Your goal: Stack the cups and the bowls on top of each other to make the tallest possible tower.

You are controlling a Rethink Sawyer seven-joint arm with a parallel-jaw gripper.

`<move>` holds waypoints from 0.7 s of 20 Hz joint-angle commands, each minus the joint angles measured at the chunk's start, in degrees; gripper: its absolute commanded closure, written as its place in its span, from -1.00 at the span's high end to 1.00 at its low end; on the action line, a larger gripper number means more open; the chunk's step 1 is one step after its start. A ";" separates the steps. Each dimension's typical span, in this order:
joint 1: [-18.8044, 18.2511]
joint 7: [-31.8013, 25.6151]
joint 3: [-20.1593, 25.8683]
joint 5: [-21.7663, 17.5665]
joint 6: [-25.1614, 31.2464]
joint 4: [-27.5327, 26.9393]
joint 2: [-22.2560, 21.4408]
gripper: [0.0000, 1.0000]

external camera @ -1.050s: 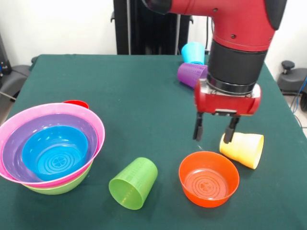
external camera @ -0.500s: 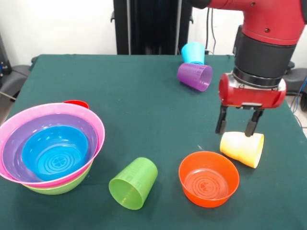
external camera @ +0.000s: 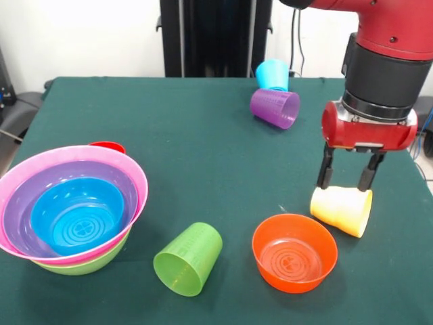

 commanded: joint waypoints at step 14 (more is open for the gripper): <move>2.26 10.69 0.07 4.07 -10.49 1.52 8.87 1.00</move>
